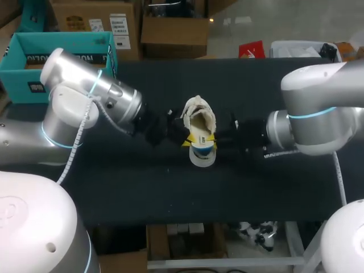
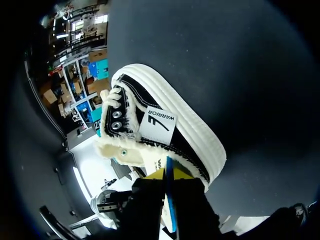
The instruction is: Open the shoe tongue, take the insole out of the shoe, put the insole back into the shoe, and pack the shoe into the shoebox
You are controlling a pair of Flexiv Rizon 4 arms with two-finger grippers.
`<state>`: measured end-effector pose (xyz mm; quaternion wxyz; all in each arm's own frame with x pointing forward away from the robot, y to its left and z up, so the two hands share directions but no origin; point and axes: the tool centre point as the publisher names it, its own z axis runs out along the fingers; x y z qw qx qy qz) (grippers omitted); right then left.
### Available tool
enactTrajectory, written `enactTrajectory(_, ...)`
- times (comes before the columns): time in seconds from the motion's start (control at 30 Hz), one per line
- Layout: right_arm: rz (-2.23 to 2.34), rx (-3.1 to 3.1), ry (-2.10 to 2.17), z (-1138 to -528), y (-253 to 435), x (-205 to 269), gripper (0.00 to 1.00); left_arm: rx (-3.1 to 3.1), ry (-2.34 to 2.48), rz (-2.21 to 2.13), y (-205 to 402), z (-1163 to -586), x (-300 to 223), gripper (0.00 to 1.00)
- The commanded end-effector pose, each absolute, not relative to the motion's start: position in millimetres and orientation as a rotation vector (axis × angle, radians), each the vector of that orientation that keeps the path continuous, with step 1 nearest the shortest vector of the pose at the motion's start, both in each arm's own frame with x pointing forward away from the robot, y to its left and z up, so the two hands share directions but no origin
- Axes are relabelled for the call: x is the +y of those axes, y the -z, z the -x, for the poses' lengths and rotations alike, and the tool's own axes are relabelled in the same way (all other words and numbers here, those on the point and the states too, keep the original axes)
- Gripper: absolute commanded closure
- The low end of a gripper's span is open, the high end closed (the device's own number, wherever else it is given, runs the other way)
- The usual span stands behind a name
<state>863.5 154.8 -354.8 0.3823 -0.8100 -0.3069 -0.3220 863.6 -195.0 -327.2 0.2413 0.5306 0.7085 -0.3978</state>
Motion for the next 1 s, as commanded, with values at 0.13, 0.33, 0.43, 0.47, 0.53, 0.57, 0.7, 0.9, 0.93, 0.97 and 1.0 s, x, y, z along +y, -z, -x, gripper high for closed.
enactTrajectory(0.13,2.078,-0.797,0.816,-876.9,357.3,157.4,1.00,1.943,1.053,-1.453,326.9,-873.0,-199.4,1.00)
enactTrajectory(0.33,2.076,-0.786,0.799,-886.0,366.8,156.5,1.00,1.984,1.047,-1.433,339.1,-883.9,-198.6,1.00)
enactTrajectory(0.43,2.080,-0.783,0.793,-889.3,369.3,156.6,1.00,2.001,1.050,-1.419,343.7,-888.6,-197.2,1.00)
enactTrajectory(0.47,2.081,-0.783,0.793,-890.2,369.5,156.8,1.00,2.009,1.049,-1.411,345.1,-890.3,-196.6,1.00)
enactTrajectory(0.53,2.083,-0.784,0.791,-892.4,369.9,157.2,1.00,2.023,1.047,-1.399,347.9,-894.7,-195.5,1.00)
enactTrajectory(0.57,2.084,-0.785,0.791,-893.5,369.9,157.3,1.00,2.028,1.047,-1.394,348.6,-896.3,-195.0,1.00)
enactTrajectory(0.7,2.084,-0.788,0.790,-894.0,368.8,157.5,1.00,2.035,1.051,-1.386,348.9,-897.2,-193.7,1.00)
enactTrajectory(0.9,2.085,-0.782,0.791,-882.5,364.7,155.5,0.75,2.035,1.058,-1.387,348.4,-895.0,-193.2,1.00)
enactTrajectory(0.93,2.087,-0.780,0.792,-879.1,363.5,155.0,0.64,2.035,1.059,-1.387,348.3,-894.1,-193.2,1.00)
enactTrajectory(0.97,2.090,-0.778,0.794,-876.0,362.5,154.5,0.60,2.035,1.059,-1.387,348.1,-893.5,-193.2,1.00)
enactTrajectory(1.0,2.097,-0.773,0.796,-872.6,361.5,153.7,0.59,2.034,1.060,-1.387,347.9,-892.7,-193.2,1.00)
